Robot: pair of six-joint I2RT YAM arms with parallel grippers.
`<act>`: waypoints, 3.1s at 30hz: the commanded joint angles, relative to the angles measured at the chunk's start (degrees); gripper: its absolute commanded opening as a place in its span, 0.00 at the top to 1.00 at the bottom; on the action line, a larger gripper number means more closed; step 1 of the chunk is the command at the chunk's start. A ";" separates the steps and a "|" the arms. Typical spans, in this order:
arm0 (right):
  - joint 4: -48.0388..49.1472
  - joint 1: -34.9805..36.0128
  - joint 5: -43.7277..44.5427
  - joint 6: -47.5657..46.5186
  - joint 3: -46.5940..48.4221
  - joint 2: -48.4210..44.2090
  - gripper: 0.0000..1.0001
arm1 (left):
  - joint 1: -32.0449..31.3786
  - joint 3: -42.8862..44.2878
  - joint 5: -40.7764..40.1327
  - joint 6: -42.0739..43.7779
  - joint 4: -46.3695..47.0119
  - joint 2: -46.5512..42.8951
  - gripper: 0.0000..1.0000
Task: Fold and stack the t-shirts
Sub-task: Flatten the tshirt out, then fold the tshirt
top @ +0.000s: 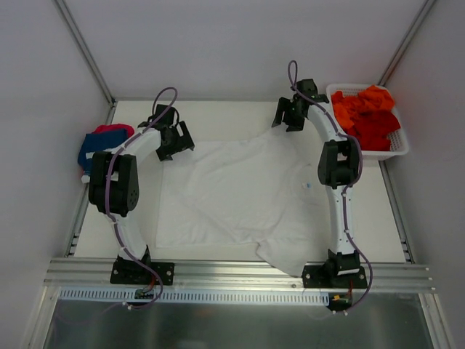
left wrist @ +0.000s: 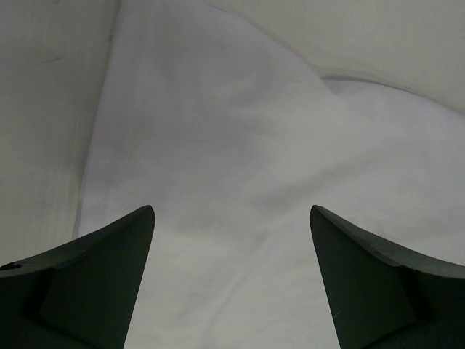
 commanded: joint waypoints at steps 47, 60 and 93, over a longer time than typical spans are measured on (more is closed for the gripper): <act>6.63 -1.46 -10.23 -6.19 0.35 -0.18 0.43 | 6.58 17.28 -8.89 4.16 -4.79 13.76 0.05; 7.33 -1.19 -13.40 -7.42 -3.96 -3.53 0.75 | 7.11 27.21 -0.81 4.33 -6.46 21.76 0.14; 10.32 -0.93 -5.32 -13.23 -18.71 -16.53 1.00 | 7.02 15.35 -5.37 3.72 -7.34 9.55 1.00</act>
